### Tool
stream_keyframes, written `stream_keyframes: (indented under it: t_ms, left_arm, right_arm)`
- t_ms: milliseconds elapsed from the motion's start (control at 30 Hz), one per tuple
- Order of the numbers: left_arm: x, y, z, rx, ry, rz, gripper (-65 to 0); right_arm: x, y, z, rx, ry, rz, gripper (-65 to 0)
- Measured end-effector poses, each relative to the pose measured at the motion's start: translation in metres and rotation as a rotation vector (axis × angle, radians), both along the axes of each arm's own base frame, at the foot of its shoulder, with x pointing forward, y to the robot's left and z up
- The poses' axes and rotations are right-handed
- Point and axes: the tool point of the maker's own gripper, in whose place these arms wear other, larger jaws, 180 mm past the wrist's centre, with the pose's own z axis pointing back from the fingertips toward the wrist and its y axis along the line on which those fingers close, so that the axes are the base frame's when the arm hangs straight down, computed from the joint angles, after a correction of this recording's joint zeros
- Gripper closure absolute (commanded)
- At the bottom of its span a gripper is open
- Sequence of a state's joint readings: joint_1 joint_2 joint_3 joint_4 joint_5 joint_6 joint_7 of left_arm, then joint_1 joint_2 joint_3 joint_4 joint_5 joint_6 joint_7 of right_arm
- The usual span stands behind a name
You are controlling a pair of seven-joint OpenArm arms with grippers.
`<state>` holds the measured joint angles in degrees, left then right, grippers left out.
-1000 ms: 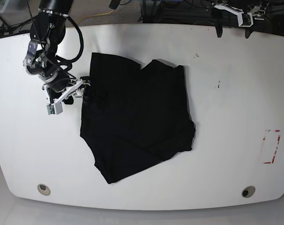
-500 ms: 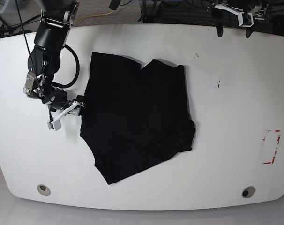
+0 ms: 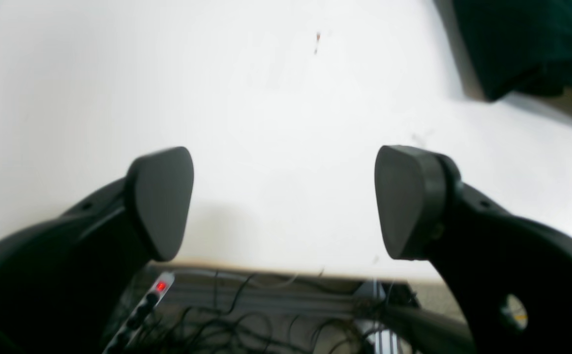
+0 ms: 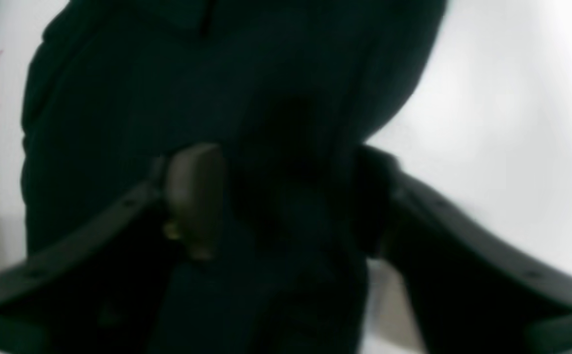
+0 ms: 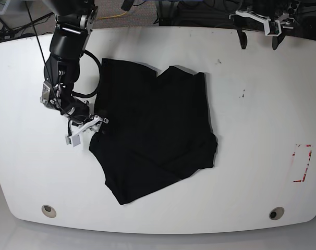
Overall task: Fold the T-shirt properly
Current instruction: 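Lower the right gripper to the black T-shirt's edge and grasp it, then reach the left gripper to the shirt's opposite edge and grasp it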
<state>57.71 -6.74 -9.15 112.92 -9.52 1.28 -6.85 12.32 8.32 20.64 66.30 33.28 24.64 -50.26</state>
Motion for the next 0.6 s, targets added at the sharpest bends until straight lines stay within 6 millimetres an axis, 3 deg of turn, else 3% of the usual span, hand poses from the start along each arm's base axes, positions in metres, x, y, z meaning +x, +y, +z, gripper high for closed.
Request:
stream_keyframes:
  t_ms: [133, 200, 367, 467, 600]
  left_arm:
    - [-0.001, -0.004, -0.009, -0.014, 0.051, -0.006, -53.7]
    - [0.0, -0.011, -0.02, -0.028, 0.109, -0.023, -53.7]
    - [0.029, -0.037, -0.021, -0.068, 0.093, -0.099, -53.7]
    - [0.035, -0.05, -0.028, -0.09, 0.123, -0.127, -53.9]
    - [0.052, -0.074, -0.037, -0.122, 0.146, -0.18, -53.9]
  right_arm:
    - [-0.005, 0.002, -0.005, -0.002, 0.023, 0.011, -4.6]
    - [-0.007, 0.0, -0.007, -0.009, 0.034, 0.009, 0.0]
    - [-0.014, -0.014, -0.003, -0.061, 0.032, 0.021, 0.0]
    - [-0.021, -0.026, 0.011, -0.123, -0.016, 0.023, 0.0]
    - [-0.026, -0.026, 0.036, -0.183, -0.096, 0.042, 0.0]
